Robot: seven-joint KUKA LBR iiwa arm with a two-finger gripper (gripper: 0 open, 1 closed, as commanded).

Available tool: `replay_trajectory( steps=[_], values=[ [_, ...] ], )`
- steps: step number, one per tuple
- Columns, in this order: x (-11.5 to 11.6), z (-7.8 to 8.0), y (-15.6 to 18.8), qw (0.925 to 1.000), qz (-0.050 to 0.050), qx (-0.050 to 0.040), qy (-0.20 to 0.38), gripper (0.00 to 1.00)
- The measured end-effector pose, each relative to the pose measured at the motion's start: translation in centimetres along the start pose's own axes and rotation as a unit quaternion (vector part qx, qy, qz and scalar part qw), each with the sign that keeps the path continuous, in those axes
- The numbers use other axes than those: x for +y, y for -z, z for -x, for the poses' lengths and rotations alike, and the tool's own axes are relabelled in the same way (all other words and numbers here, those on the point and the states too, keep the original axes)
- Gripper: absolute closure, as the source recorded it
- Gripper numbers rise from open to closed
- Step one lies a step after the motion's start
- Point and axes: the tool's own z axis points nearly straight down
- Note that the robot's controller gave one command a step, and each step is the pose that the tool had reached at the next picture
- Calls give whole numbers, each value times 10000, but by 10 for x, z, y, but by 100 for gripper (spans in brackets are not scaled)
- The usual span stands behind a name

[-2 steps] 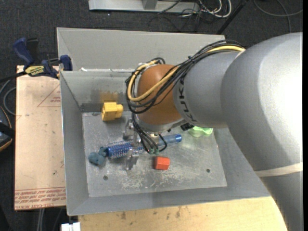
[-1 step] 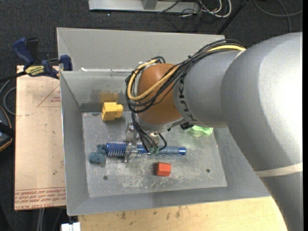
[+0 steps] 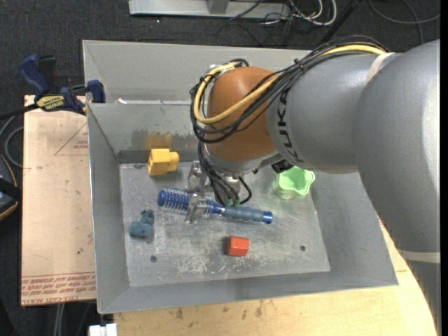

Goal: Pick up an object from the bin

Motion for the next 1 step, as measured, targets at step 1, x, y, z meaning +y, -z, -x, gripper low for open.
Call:
replay_trajectory(
  steps=[1],
  values=[
    [0, 1, 34, 10000, -4, 14, -3, 100]
  ],
)
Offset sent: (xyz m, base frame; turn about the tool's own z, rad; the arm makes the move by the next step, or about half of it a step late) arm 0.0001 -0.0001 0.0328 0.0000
